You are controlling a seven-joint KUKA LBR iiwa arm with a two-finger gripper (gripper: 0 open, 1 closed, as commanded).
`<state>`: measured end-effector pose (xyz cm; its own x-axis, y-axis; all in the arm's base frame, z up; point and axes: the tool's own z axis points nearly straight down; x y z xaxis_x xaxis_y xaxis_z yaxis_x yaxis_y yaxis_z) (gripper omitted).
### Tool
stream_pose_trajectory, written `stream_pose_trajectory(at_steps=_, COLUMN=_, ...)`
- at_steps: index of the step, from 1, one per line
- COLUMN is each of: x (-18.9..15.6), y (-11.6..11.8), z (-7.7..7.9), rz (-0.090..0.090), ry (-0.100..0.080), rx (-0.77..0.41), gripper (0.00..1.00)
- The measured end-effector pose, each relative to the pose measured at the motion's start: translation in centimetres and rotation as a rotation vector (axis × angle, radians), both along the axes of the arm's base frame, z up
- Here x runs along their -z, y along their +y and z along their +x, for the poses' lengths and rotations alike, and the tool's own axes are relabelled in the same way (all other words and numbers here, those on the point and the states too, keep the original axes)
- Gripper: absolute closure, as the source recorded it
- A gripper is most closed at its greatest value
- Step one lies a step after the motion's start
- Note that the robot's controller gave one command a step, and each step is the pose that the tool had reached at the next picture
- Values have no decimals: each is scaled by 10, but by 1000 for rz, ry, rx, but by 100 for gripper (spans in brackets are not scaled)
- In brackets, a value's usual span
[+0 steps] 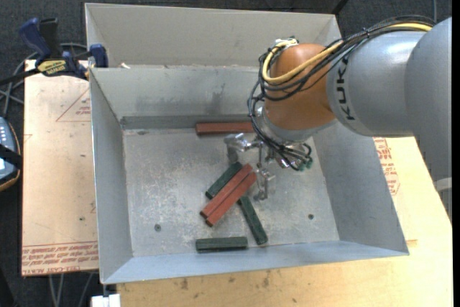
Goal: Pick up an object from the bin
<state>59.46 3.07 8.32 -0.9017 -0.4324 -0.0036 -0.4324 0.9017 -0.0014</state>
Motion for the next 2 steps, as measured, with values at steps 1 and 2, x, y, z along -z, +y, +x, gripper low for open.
stream_pose_trajectory(at_steps=1, x=8, y=30, z=1, rz=-1, ry=-4, rx=45, gripper=100)
stream_pose_trajectory(at_steps=2, x=8, y=30, z=1, rz=-1, ry=-4, rx=45, gripper=100)
